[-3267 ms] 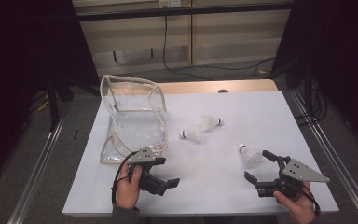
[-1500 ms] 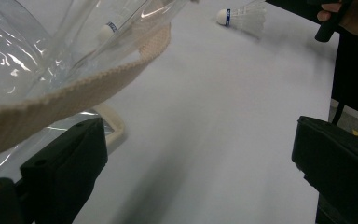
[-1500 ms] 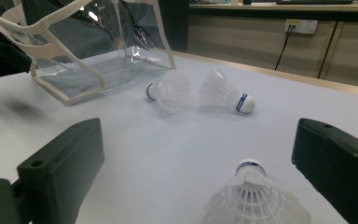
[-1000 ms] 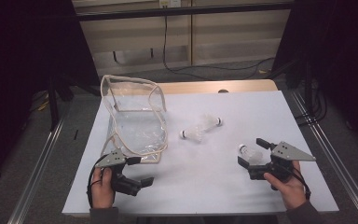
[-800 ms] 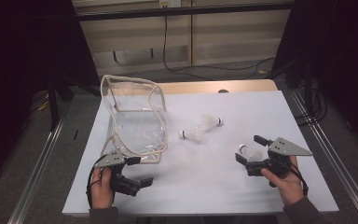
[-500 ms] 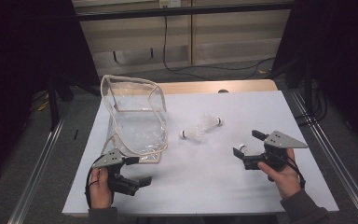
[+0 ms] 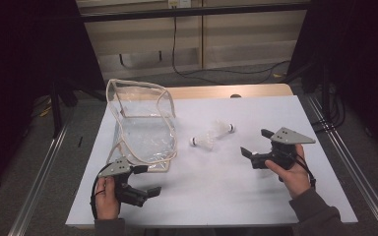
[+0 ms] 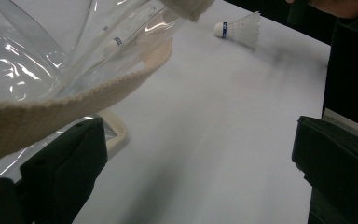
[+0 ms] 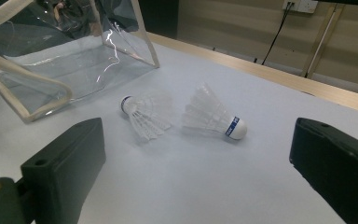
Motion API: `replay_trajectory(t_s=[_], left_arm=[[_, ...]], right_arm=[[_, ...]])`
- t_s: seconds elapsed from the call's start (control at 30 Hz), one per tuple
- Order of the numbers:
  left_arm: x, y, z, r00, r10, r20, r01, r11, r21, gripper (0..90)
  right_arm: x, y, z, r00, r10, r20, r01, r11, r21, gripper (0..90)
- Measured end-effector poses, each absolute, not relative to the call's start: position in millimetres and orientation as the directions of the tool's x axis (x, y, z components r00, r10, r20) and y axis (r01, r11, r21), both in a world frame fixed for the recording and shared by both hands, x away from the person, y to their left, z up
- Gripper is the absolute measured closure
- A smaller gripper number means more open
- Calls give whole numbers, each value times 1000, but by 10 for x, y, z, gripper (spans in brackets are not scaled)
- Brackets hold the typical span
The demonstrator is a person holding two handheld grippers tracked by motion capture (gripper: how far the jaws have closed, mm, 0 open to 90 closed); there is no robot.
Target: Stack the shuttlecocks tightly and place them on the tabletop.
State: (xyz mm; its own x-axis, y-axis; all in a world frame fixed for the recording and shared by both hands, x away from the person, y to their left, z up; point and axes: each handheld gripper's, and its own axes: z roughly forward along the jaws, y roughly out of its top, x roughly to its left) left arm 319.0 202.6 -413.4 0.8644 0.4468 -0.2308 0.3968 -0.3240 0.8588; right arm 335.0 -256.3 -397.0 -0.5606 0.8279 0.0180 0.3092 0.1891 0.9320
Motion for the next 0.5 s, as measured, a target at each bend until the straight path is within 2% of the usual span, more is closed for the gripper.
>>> replay_trajectory(t_s=[0.5], left_arm=[[3191, 2026, -4125, 865, 446, -230, 394, -322, 860, 33]], right_arm=[[3558, -2403, -3888, -543, 839, 11, 346, 212, 914, 27]])
